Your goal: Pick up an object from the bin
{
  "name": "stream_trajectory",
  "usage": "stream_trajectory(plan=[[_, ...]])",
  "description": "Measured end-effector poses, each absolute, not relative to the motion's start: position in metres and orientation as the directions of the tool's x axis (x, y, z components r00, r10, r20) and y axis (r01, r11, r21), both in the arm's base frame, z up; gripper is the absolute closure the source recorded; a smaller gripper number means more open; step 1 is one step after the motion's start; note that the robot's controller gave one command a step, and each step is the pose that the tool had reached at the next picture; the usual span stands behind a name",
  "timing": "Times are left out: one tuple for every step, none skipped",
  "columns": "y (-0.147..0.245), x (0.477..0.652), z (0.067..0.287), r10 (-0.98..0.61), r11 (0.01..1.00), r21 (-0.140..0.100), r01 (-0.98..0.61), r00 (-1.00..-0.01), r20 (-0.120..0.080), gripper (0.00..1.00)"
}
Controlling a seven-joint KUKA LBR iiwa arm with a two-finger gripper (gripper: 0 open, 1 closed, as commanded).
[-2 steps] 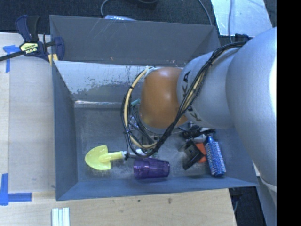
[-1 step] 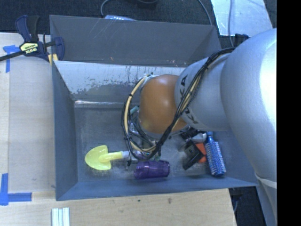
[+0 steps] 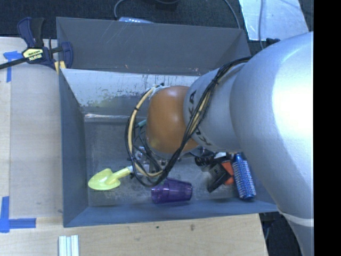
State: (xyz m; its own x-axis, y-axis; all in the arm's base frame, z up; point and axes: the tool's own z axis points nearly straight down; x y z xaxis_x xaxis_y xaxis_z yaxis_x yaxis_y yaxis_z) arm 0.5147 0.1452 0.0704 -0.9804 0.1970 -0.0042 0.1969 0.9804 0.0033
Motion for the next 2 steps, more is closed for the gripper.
stream_trajectory(plan=[[0.1452,0.5146,0.0704,0.197,0.980,0.003,0.197,-0.980,-0.004,1.00],[0.1448,0.5135,0.0739,0.197,0.980,0.002,0.197,-0.980,-0.002,1.00]])
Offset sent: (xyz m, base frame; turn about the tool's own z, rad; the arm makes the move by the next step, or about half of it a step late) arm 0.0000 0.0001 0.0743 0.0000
